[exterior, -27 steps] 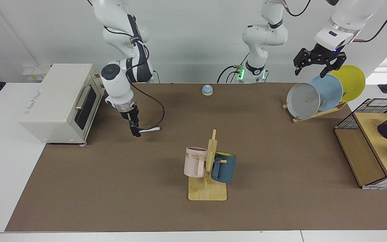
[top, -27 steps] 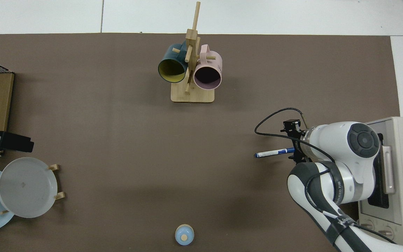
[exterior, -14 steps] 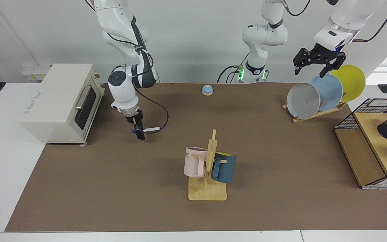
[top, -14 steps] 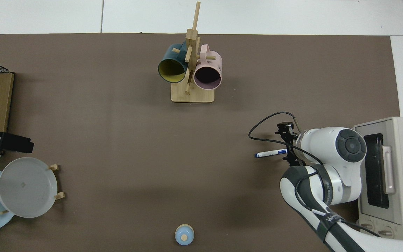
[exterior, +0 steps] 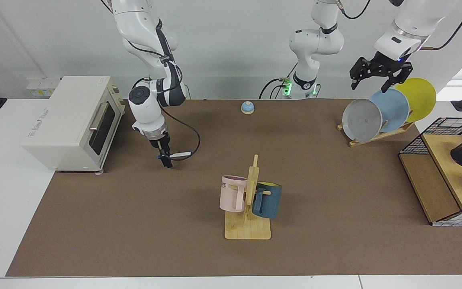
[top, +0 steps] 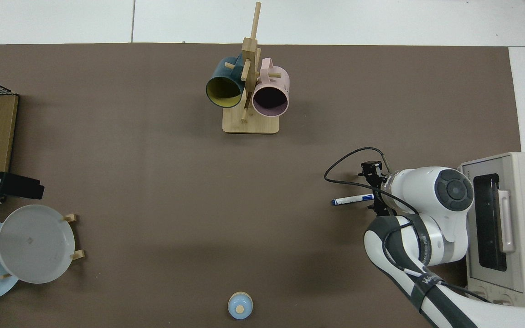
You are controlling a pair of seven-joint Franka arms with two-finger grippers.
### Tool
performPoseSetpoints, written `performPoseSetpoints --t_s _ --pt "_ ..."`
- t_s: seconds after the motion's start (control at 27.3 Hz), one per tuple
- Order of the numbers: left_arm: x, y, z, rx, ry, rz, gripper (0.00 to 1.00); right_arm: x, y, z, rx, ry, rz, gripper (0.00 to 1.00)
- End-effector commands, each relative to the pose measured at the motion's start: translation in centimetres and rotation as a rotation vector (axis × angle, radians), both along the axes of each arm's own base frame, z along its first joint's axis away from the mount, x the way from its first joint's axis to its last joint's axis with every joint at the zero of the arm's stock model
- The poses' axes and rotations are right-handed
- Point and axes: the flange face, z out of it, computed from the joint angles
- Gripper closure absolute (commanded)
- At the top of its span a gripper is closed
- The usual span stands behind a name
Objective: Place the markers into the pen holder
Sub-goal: 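Close the right gripper around the white marker, then carry the marker to the middle while the left gripper reaches in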
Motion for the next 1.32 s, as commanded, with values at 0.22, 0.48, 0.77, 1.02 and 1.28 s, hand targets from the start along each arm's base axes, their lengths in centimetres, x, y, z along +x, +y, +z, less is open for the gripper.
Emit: performPoseSetpoints --t_s 0.22,0.48,0.77,1.02,1.28 --pt "-1.0 0.1 0.0 -0.008 0.004 0.003 0.0 -0.2 -0.1 -0.4 0.008 -0.017 -0.031 0.59" --pt "-1.0 0.1 0.0 -0.008 0.008 0.001 0.0 -0.3 0.3 -0.4 0.009 -0.019 -0.023 0.91" --pt "-1.0 -0.1 0.1 -0.009 0.005 -0.002 0.0 -0.2 1.1 0.3 0.01 -0.025 -0.01 1.0" --pt "-1.0 0.0 0.2 -0.009 0.002 -0.002 0.0 0.5 1.3 3.2 0.014 -0.045 -0.002 1.0" --pt "-1.0 0.1 0.3 -0.01 0.002 -0.008 0.0 1.7 2.7 9.0 0.013 -0.021 0.04 1.0"
